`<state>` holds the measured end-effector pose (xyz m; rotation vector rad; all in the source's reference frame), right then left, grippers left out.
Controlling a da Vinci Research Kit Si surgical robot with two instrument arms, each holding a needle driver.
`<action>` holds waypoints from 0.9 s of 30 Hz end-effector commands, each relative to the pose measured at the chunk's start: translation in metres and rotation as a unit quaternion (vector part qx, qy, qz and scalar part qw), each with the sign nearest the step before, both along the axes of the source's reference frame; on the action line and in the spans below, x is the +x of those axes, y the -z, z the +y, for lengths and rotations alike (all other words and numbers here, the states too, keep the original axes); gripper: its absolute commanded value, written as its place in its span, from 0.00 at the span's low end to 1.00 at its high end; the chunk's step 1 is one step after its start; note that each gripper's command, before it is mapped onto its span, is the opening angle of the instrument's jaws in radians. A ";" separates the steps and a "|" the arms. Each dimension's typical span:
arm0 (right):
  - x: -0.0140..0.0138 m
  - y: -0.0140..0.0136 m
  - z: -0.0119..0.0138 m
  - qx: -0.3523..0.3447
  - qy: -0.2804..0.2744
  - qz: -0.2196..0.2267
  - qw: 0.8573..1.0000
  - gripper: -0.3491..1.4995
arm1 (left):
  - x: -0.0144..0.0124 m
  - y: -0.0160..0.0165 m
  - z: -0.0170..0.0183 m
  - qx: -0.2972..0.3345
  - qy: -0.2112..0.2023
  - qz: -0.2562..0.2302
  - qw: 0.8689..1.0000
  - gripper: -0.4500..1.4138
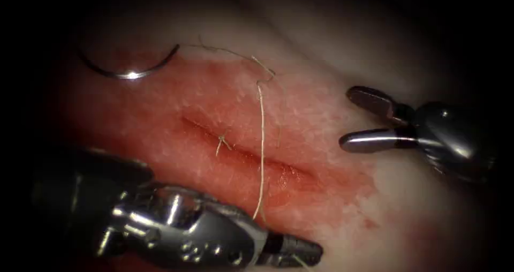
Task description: Wound Closure
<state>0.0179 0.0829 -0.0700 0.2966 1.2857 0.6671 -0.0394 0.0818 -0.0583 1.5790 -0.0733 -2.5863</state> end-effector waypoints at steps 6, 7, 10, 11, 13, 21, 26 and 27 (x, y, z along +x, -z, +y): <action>0.0034 0.0032 -0.0007 -0.194 0.094 -0.001 0.976 0.74 | 0.0006 -0.0014 0.0010 -0.022 -0.008 -0.012 1.000 0.05; 0.0041 0.0035 -0.0009 -0.216 0.102 -0.001 0.971 0.75 | 0.0007 -0.0015 0.0011 -0.025 -0.010 -0.013 1.000 0.05; 0.0054 0.0038 -0.0017 -0.254 0.116 0.000 0.960 0.74 | 0.0011 -0.0015 0.0017 -0.030 -0.018 -0.031 0.999 0.05; 0.0064 0.0037 -0.0022 -0.269 0.124 -0.002 0.955 0.72 | 0.0012 -0.0017 0.0019 -0.032 -0.022 -0.049 0.998 0.05; 0.0077 0.0033 -0.0030 -0.273 0.130 -0.004 0.953 0.71 | 0.0011 -0.0020 0.0018 -0.035 -0.033 -0.063 0.997 0.05; 0.0078 0.0007 -0.0050 -0.236 0.171 -0.050 0.955 0.64 | 0.0009 -0.0028 0.0017 -0.040 -0.050 -0.083 0.994 0.05; 0.0092 0.0001 -0.0055 -0.214 0.167 -0.056 0.961 0.67 | 0.0006 -0.0031 0.0014 -0.042 -0.055 -0.087 0.994 0.05; 0.0097 0.0001 -0.0056 -0.211 0.167 -0.056 0.961 0.68 | 0.0006 -0.0031 0.0014 -0.042 -0.056 -0.088 0.994 0.05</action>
